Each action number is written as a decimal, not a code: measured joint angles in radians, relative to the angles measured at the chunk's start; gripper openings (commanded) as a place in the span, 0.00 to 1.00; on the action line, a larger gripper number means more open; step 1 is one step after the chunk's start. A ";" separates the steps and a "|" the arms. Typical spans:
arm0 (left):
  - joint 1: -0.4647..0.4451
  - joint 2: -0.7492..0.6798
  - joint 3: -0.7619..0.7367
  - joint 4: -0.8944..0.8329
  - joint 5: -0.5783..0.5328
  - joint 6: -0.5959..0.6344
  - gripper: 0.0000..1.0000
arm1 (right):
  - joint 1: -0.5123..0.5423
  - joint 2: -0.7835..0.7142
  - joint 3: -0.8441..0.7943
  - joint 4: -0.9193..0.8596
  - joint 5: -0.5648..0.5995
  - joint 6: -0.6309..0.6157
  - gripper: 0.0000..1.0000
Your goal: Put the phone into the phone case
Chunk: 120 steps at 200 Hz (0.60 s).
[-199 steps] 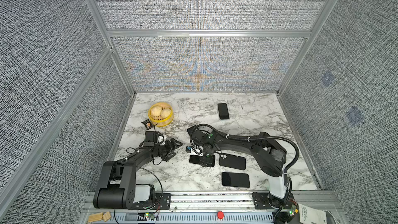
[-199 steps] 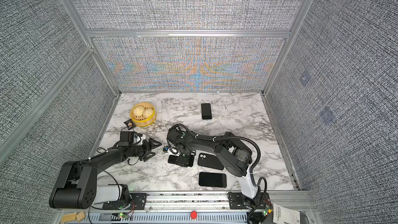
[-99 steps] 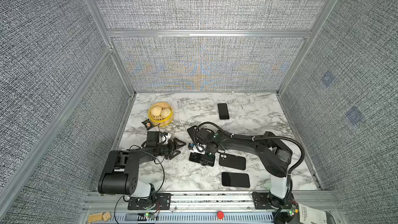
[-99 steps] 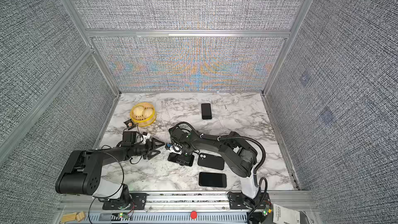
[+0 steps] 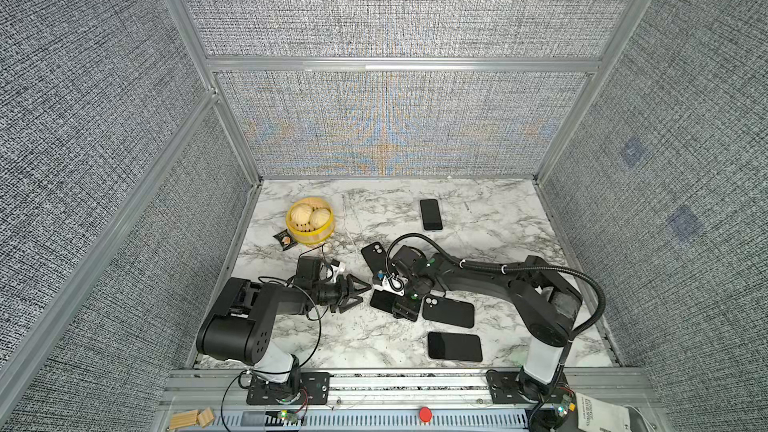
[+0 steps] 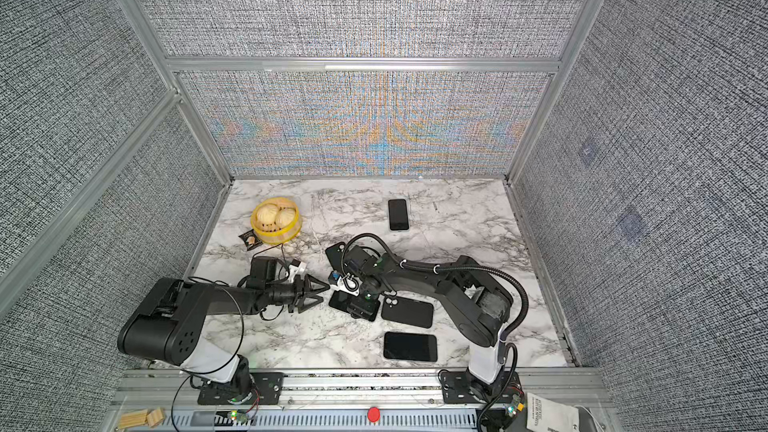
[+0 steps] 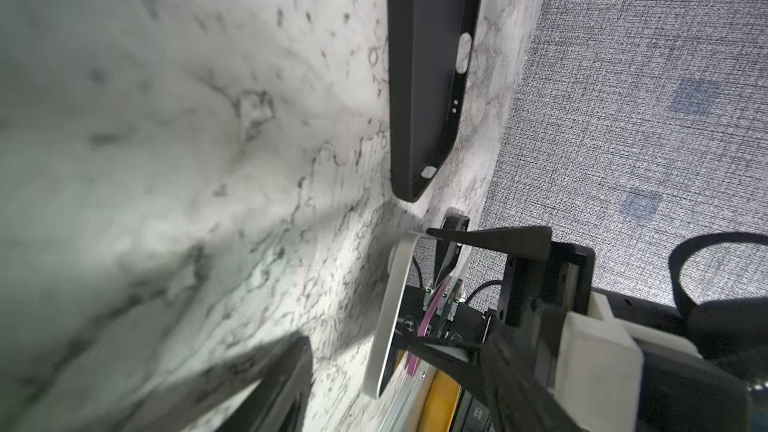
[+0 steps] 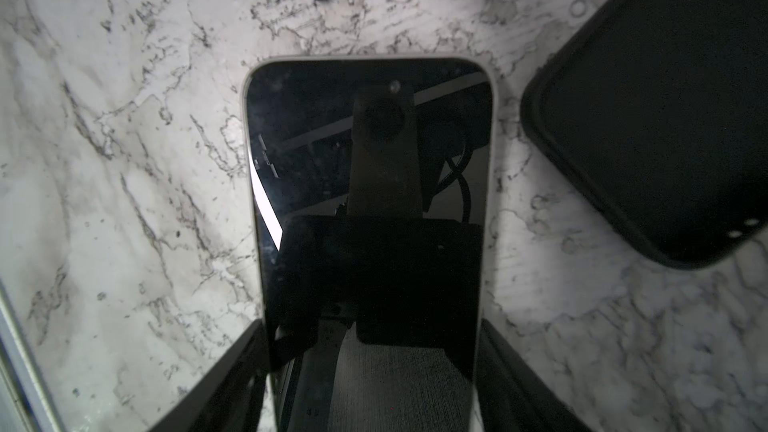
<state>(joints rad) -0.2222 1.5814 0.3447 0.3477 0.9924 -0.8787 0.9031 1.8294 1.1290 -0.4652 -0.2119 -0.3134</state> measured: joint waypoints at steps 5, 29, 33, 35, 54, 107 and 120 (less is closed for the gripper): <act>-0.004 0.003 -0.004 0.013 0.005 -0.006 0.66 | 0.000 -0.002 -0.003 0.005 -0.002 0.000 0.66; -0.033 0.004 -0.012 0.049 0.019 -0.030 0.64 | -0.001 -0.004 -0.005 0.027 -0.007 0.010 0.66; -0.037 0.002 -0.013 0.051 0.019 -0.033 0.62 | -0.001 -0.005 -0.005 0.032 -0.008 0.013 0.66; -0.040 0.000 -0.014 0.053 0.018 -0.036 0.62 | -0.001 -0.005 -0.005 0.034 -0.008 0.013 0.66; -0.054 -0.006 -0.017 0.049 0.008 -0.046 0.54 | -0.001 -0.006 -0.005 0.052 -0.012 0.016 0.66; -0.068 -0.019 -0.019 0.017 -0.043 -0.056 0.36 | -0.001 -0.010 -0.005 0.073 -0.013 0.026 0.66; -0.070 -0.023 -0.015 0.011 -0.050 -0.053 0.35 | 0.000 -0.010 -0.005 0.075 -0.013 0.027 0.66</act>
<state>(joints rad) -0.2920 1.5589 0.3294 0.3584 0.9421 -0.9318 0.9028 1.8194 1.1236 -0.3904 -0.2249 -0.2867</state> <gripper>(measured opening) 0.365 0.722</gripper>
